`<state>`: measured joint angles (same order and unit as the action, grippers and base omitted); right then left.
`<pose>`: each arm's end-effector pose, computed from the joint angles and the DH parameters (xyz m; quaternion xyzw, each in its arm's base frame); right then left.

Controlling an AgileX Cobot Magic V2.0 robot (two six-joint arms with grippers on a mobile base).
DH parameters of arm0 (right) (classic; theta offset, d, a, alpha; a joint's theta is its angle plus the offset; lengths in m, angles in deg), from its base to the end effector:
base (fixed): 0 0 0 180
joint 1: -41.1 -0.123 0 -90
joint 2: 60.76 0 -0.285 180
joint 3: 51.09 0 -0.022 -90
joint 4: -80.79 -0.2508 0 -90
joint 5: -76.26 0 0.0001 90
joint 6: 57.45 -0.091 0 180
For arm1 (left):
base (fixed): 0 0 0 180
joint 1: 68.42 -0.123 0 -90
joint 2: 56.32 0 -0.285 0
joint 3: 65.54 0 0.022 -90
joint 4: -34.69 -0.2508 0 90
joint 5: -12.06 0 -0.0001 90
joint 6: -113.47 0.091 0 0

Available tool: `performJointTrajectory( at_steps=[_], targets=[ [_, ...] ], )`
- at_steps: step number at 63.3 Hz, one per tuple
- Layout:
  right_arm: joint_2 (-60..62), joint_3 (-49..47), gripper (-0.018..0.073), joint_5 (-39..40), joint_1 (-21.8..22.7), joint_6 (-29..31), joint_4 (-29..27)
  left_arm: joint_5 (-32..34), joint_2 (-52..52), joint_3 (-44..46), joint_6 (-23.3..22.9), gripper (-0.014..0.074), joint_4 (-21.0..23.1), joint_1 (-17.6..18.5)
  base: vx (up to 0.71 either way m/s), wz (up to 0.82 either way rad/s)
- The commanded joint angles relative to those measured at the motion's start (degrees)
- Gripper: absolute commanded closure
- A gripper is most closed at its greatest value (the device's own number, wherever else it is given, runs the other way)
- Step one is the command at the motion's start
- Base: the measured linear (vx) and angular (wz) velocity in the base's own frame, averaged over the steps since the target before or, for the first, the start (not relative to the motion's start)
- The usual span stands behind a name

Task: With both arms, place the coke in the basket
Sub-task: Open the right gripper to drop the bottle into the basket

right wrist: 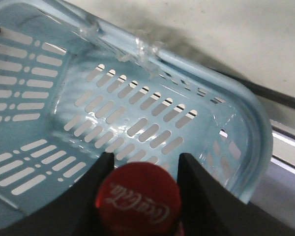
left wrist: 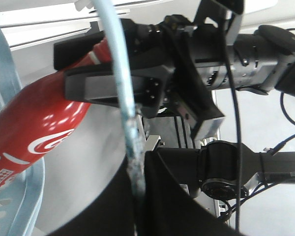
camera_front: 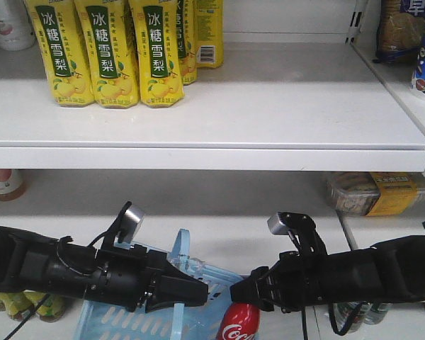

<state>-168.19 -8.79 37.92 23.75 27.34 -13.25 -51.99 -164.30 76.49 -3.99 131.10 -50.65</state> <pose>0.2411 0.1344 0.1298 -0.1493 0.8974 0.3696 0.1890 0.2384 -0.1618 0.1708 0.0417 0.8071 -0.5863 0.0549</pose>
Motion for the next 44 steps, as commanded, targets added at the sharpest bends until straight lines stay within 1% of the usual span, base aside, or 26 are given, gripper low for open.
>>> performJointTrajectory(
  at_steps=[1, 14, 21, 26, 44],
  targets=[
    [1.29, -1.42, 0.0404, -5.8, -0.01, 0.39, -2.4, -3.59, 2.99, 1.07, 0.94, 0.0603, 5.6, 0.15, 0.0, 0.0],
    [0.95, -1.42, 0.0217, -5.81, -0.01, 0.39, -2.51, -3.59, 2.99, 1.07, 0.94, 0.0603, 5.6, 0.15, 0.0, 0.0],
    [0.95, -1.42, 0.0155, -6.62, -0.01, 0.39, -1.95, -3.59, 2.99, 1.07, 0.94, 0.0603, 5.6, 0.15, 0.0, 0.0],
    [0.95, -1.42, 0.0141, -7.34, -0.01, 0.39, -1.25, -3.59, 2.99, 1.07, 0.94, 0.0603, 5.6, 0.15, 0.0, 0.0],
    [1.38, -1.42, 0.0141, -8.81, 0.18, 0.39, 0.41, -3.59, 2.99, 1.07, 0.94, 0.0603, 5.6, 0.15, 0.0, 0.0]
  ],
)
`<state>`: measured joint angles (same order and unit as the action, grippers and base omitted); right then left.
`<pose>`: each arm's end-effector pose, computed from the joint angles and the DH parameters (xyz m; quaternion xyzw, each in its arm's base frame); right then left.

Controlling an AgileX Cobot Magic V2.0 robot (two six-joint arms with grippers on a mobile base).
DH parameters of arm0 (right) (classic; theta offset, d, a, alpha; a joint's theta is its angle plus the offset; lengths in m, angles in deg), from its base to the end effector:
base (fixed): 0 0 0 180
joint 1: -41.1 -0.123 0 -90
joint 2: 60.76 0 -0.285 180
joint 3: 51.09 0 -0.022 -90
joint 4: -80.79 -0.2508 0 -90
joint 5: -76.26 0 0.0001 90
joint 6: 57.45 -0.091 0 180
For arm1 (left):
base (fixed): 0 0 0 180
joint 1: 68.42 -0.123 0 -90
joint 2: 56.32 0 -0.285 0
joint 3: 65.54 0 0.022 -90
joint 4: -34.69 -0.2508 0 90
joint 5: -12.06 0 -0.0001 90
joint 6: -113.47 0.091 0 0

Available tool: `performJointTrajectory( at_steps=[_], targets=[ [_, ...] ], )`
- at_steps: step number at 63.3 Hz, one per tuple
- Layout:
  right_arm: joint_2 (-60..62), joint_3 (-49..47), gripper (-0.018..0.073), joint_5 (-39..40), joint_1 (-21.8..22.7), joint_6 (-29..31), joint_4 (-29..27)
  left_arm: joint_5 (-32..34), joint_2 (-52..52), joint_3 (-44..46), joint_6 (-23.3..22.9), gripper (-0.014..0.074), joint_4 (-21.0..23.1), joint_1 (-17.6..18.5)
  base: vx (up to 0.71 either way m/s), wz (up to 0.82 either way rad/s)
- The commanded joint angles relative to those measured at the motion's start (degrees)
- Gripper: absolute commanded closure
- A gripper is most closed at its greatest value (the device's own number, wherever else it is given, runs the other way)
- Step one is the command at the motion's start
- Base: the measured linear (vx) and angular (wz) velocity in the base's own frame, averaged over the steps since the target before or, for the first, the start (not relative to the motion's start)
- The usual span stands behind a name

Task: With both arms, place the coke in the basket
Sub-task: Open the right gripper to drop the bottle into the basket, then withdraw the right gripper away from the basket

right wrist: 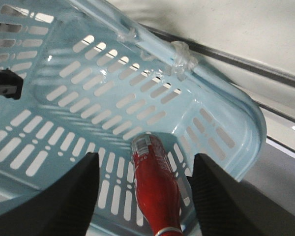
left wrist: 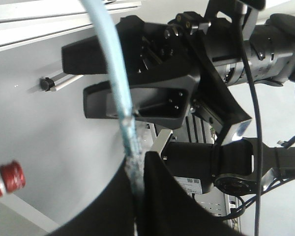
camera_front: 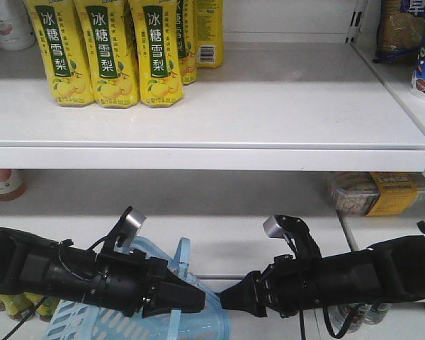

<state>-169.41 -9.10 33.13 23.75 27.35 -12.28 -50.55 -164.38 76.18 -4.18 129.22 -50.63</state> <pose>0.2379 0.1395 0.1290 -0.1635 0.8845 0.4027 0.1697 0.2364 -0.1605 0.1662 0.0478 0.8184 -0.5705 0.0504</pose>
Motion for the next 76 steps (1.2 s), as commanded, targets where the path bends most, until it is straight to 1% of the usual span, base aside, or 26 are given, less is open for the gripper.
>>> performJointTrajectory(
  at_steps=[1, 15, 20, 25, 32, 42, 46, 53, 56, 62, 63, 67, 69, 70, 73, 76],
  targets=[
    [2.74, -1.12, 0.0141, -4.02, 0.18, 0.37, -0.5, -5.04, 3.08, 1.37, 1.13, 0.0603, 7.48, 0.13, 0.0, 0.0],
    [8.68, -1.12, 0.0141, -3.12, 0.18, -0.05, 2.79, -5.04, 3.08, 1.37, 1.13, 0.0603, 7.48, 0.13, 0.0, 0.0],
    [11.96, -1.12, 0.0141, -1.02, 0.18, -1.87, 5.45, -5.04, 3.08, 1.37, 1.13, 0.0603, 7.48, 0.13, 0.0, 0.0],
    [15.38, -1.12, 0.0141, 1.6, 0.18, -5.42, 9.35, -5.04, 3.08, 1.37, 1.13, 0.0603, 7.48, 0.13, 0.0, 0.0],
    [20.13, -1.12, 0.0141, 5.11, 0.18, -12.4, 17.74, -5.04, 3.08, 1.37, 1.13, 0.0603, 7.48, 0.13, 0.0, 0.0],
    [27.54, -1.23, 0.0141, 7.45, 0.18, -22.18, 30.36, -5.04, 3.08, 1.37, 1.13, 0.0603, 7.48, 0.13, 0.0, 0.0],
    [30.36, -1.3, 0.0144, 8.71, 0.18, -25.72, 34.3, -5.04, 3.08, 1.37, 1.13, 0.0603, 7.48, 0.13, 0.0, 0.0],
    [35.75, -1.3, 0.0152, 12.92, 0.18, -31.83, 43.0, -5.04, 3.08, 1.37, 1.13, 0.0603, 7.48, 0.13, 0.0, 0.0],
    [37.88, -1.3, 0.0157, 14.42, 0.18, -35.36, 46.73, -5.04, 3.08, 1.37, 1.13, 0.0603, 7.48, 0.13, 0.0, 0.0],
    [41.47, -1.3, 0.0172, 17.32, 0.18, -42.78, 56.35, -5.04, 3.08, 1.37, 1.13, 0.0603, 7.48, 0.13, 0.0, 0.0],
    [42.22, -1.3, 0.0175, 17.65, 0.18, -44.5, 58.61, -5.04, 3.08, 1.37, 1.13, 0.0603, 7.48, 0.13, 0.0, 0.0],
    [44.36, -1.3, 0.0181, 18.03, 0.18, -49.77, 64.78, -5.04, 3.08, 1.37, 1.13, 0.0603, 7.48, 0.13, 0.0, 0.0],
    [45.29, -1.3, 0.0181, 18.03, 0.18, -52.2, 68.86, -5.04, 3.08, 1.37, 1.13, 0.0603, 7.48, 0.13, 0.0, 0.0],
    [45.96, -1.3, 0.0181, 17.95, 0.18, -54.2, 71.35, -5.04, 3.08, 1.37, 1.13, 0.0603, 7.48, 0.13, 0.0, 0.0],
    [47.21, -1.3, 0.0181, 17.51, 0.18, -58.56, 76.48, -5.04, 3.08, 1.37, 1.13, 0.0603, 7.48, 0.13, 0.0, 0.0],
    [48.56, -1.3, 0.0181, 16.94, 0.18, -65.04, 82.86, -5.04, 3.08, 1.37, 1.13, 0.0603, 7.48, 0.13, 0.0, 0.0]
  ],
)
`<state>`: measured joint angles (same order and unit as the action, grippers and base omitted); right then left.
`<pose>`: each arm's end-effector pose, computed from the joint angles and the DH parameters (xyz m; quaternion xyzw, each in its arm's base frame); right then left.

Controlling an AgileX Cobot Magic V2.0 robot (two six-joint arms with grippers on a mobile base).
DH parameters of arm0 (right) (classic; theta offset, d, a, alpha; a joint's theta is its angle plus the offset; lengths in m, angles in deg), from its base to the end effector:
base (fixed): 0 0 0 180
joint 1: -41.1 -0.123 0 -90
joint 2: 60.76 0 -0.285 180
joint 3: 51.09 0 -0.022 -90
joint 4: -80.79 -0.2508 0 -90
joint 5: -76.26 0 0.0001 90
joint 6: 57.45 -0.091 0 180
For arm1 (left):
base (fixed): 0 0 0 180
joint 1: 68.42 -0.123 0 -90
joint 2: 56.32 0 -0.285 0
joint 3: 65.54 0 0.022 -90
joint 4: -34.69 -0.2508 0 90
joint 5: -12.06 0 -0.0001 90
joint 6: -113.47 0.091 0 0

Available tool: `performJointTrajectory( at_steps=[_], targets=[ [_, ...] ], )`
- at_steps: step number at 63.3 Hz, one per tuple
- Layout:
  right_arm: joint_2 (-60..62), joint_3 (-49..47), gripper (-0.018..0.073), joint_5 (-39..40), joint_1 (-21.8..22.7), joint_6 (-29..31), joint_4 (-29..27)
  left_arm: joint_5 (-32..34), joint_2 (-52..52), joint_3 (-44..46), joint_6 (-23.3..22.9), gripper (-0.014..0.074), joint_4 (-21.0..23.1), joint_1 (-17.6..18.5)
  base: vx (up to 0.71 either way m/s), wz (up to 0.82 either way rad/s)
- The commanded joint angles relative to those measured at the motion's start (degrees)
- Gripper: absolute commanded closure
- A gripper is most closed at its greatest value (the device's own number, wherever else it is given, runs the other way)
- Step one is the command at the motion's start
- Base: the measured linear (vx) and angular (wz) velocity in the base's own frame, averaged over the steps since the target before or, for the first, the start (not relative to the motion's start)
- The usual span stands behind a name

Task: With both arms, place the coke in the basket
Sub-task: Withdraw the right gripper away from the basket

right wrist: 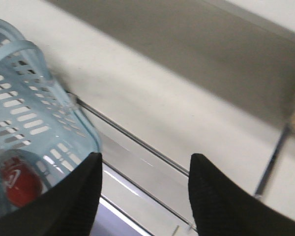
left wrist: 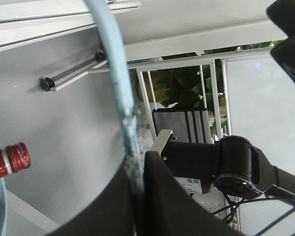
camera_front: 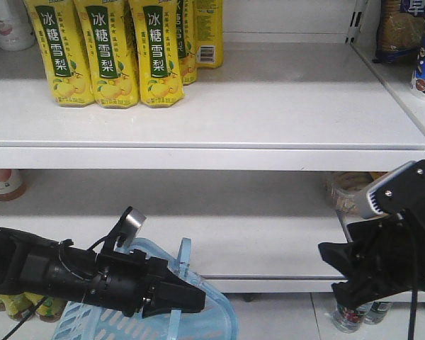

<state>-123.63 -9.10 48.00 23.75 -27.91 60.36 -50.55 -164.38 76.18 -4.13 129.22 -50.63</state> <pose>0.1722 0.0696 0.2739 -0.2584 0.8721 0.0968 0.4040 0.2364 -0.1605 0.1662 0.0482 0.8184 -0.5704 0.0507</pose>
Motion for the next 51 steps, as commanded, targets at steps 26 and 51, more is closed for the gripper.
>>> performJointTrajectory(
  at_steps=[26, 51],
  targets=[
    [15.99, -1.3, 0.0181, -2.34, 0.18, -50.44, 49.31, -5.04, 3.08, 1.37, 1.07, 0.0603, 7.48, 0.13, 0.0, 0.0],
    [33.8, 1.51, 0.0181, 0.31, 0.1, -47.39, 44.18, -5.04, 3.08, 1.37, 1.07, 0.0603, 7.48, 0.13, 0.0, 0.0]
  ],
)
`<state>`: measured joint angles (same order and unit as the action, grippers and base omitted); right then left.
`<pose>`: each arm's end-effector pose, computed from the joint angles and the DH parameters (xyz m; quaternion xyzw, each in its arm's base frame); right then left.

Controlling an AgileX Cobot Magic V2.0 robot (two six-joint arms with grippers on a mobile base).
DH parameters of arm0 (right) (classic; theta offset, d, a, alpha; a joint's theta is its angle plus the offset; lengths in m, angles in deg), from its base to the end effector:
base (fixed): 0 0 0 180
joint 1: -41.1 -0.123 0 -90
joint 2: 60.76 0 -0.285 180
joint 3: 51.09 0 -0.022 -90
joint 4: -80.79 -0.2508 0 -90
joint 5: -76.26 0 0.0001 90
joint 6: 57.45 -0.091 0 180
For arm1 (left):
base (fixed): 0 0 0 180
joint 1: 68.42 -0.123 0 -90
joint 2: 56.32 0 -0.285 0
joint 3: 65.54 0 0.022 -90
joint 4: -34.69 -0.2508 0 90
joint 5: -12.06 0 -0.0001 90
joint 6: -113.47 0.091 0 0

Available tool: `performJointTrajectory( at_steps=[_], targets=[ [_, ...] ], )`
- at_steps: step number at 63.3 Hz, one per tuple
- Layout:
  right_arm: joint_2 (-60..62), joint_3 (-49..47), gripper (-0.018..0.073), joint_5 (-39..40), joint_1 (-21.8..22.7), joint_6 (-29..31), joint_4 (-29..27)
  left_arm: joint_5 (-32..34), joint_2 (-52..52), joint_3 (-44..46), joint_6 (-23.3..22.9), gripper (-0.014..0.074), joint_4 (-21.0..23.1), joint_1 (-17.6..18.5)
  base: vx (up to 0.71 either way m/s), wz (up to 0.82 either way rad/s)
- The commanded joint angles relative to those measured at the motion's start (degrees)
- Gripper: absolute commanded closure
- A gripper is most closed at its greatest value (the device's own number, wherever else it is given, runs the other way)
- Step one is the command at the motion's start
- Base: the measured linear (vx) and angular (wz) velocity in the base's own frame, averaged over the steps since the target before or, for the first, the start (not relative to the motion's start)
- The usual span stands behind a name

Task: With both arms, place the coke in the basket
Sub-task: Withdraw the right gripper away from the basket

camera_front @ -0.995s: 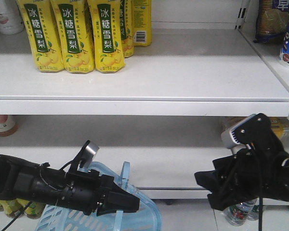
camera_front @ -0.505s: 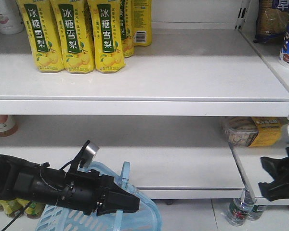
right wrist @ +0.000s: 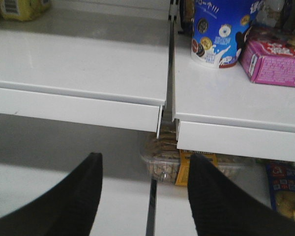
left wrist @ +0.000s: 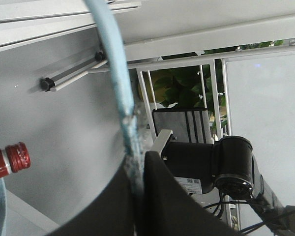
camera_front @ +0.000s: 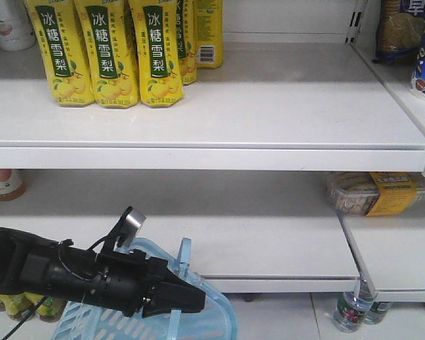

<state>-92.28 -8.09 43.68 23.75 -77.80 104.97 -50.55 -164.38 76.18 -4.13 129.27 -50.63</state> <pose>0.0811 0.0043 0.3374 -0.0543 0.7882 0.0026 0.6130 0.2365 -0.1605 0.1662 0.0479 0.8182 -0.5706 0.0508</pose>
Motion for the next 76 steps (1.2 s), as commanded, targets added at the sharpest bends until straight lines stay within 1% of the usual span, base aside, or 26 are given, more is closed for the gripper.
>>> performJointTrajectory(
  at_steps=[1, 6, 17, 20, 25, 31, 37, 47, 57, 61, 63, 68, 69, 74, 76],
  targets=[
    [3.32, 1.12, 0.0181, 5.12, 0.1, 2.89, -0.61, -5.04, 3.08, 1.37, 1.07, 0.0603, 7.43, 0.13, 0.0, 0.0],
    [6.15, 5.34, 0.0181, 6.58, 0.1, 3.87, -1.66, -5.04, 3.08, 1.37, 1.07, 0.0603, 7.43, 0.13, 0.0, 0.0],
    [13.82, 13.79, 0.0181, 10.66, 0.1, 3.87, -4.06, -5.04, 3.08, 1.37, 1.07, 0.0603, 7.43, 0.13, 0.0, 0.0],
    [15.65, 14.49, 0.0181, 12.56, 0.1, 4.0, -3.61, -5.04, 3.08, 1.37, 1.07, 0.0603, 7.43, 0.13, 0.0, 0.0],
    [17.29, 15.4, 0.0181, 11.91, 0.1, 4.16, -3.3, -5.04, 3.08, 1.37, 1.07, 0.0603, 7.43, 0.13, 0.0, 0.0],
    [17.53, 16.97, 0.0181, 8.49, 0.1, 4.11, -5.6, -5.04, 3.08, 1.37, 1.07, 0.0603, 7.43, 0.13, 0.0, 0.0],
    [17.47, 19.03, 0.0181, 7.64, 0.1, 4.16, -7.95, -5.04, 3.08, 1.37, 1.07, 0.0603, 7.43, 0.13, 0.0, 0.0],
    [17.35, 19.87, 0.0181, 11.36, 0.1, 4.16, -7.72, -5.04, 3.08, 1.37, 1.07, 0.0603, 7.43, 0.13, 0.0, 0.0],
    [17.35, 19.87, 0.0191, 11.27, 0.1, 5.6, -6.66, -5.04, 3.08, 1.37, 1.07, 0.0603, 7.43, 0.13, 0.0, 0.0],
    [17.35, 19.87, 0.0229, 11.33, 0.1, 5.65, -6.47, -5.04, 3.08, 1.37, 1.07, 0.0603, 7.43, 0.13, 0.0, 0.0],
    [17.35, 19.87, 0.0267, 11.56, 0.1, 5.65, -6.47, -5.04, 3.08, 1.37, 1.07, 0.0603, 7.43, 0.13, 0.0, 0.0],
    [17.35, 19.87, 0.0391, 11.78, 0.1, 5.65, -6.25, -5.04, 3.08, 1.37, 1.07, 0.0603, 7.43, 0.13, 0.0, 0.0],
    [17.35, 19.87, 0.043, 11.78, 0.1, 5.65, -6.07, -5.04, 3.08, 1.37, 1.07, 0.0603, 7.43, 0.13, 0.0, 0.0],
    [17.35, 19.87, 0.057, 11.73, 0.1, 5.65, -5.55, -5.04, 3.08, 1.37, 1.07, 0.0603, 7.43, 0.13, 0.0, 0.0],
    [17.35, 19.87, 0.0575, 11.72, 0.1, 5.44, -5.55, -5.04, 3.08, 1.37, 1.07, 0.0603, 7.43, 0.13, 0.0, 0.0]
  ],
)
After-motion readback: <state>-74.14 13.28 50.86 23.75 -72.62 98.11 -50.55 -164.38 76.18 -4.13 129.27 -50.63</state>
